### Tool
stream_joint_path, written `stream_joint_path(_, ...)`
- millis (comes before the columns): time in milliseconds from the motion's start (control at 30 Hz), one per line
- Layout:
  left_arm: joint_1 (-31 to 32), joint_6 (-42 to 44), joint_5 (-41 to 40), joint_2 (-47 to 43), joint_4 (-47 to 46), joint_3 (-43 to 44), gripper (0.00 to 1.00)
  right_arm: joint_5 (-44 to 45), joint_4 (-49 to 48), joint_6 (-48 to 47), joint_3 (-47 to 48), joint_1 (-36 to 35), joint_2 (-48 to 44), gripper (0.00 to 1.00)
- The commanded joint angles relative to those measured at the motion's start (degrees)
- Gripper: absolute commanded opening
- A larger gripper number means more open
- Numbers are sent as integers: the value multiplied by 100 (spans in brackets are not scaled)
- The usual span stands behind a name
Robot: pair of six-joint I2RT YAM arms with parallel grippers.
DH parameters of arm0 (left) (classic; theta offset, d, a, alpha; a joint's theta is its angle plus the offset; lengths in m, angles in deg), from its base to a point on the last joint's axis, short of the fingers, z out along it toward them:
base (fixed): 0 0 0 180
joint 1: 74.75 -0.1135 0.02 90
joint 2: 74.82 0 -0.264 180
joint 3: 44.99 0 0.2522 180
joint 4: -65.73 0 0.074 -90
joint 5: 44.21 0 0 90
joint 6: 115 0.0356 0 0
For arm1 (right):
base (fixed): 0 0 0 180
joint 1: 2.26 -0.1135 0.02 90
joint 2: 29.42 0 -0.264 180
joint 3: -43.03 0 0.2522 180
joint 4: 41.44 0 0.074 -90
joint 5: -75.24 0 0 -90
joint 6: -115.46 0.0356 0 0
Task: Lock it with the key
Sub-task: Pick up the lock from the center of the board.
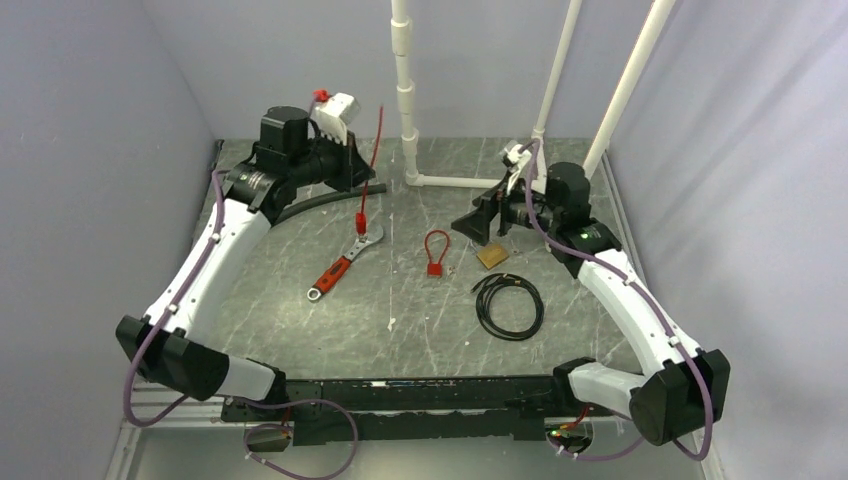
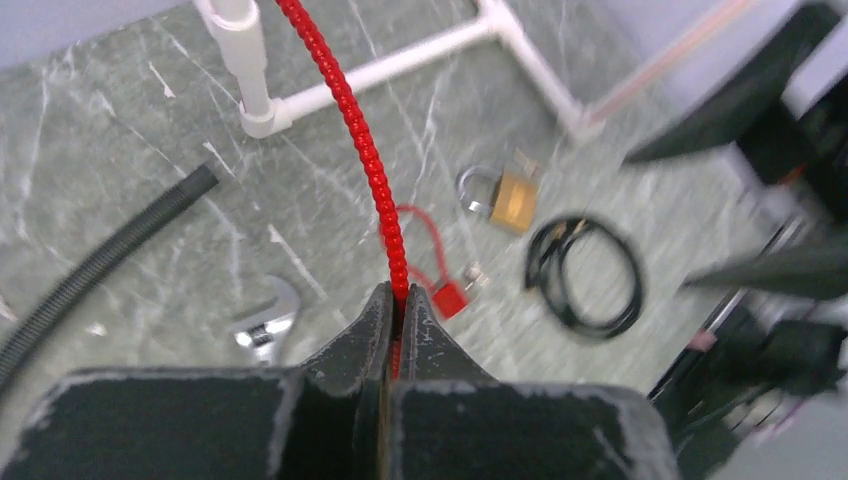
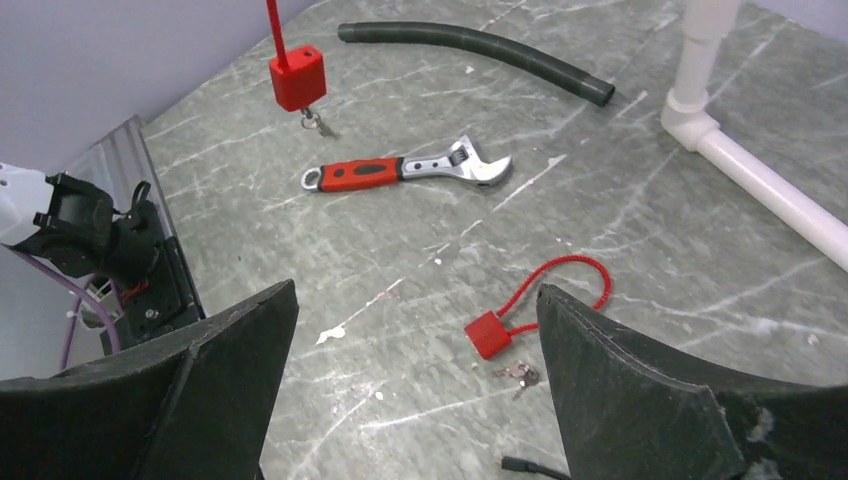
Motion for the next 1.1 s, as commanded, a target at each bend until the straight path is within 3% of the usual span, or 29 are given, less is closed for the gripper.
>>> stream_joint_path(0, 209, -3084, -1400, -218, -796, 307, 0, 798, -713, 132, 317, -646, 79, 90)
stream_joint_path(267, 302, -4391, -1747, -96, -630, 310, 0, 1303, -1306, 397, 1206, -1571, 1014, 84)
stream_joint_path(667, 483, -4680, -1474, -75, -748, 252, 0, 2209, -1194, 125, 2071, -2461, 2085, 71)
stream_joint_path(800, 504, -4601, -1470, -98, -767, 201, 0, 2644, -996, 35, 2298, -2519, 2251, 49)
stream_joint_path(933, 504, -4452, -1434, -163, -762, 95, 0, 2999, -742, 7, 2353, -2519, 2247, 3)
stream_joint_path(967, 504, -4343, -1362, -197, -785, 41, 2, 2962, -757, -11, 2318, -2517, 2210, 0)
stream_joint_path(1067, 450, -3476, -686, -332, -966, -56, 30, 2652, -729, -137, 2141, -2471, 2023, 0)
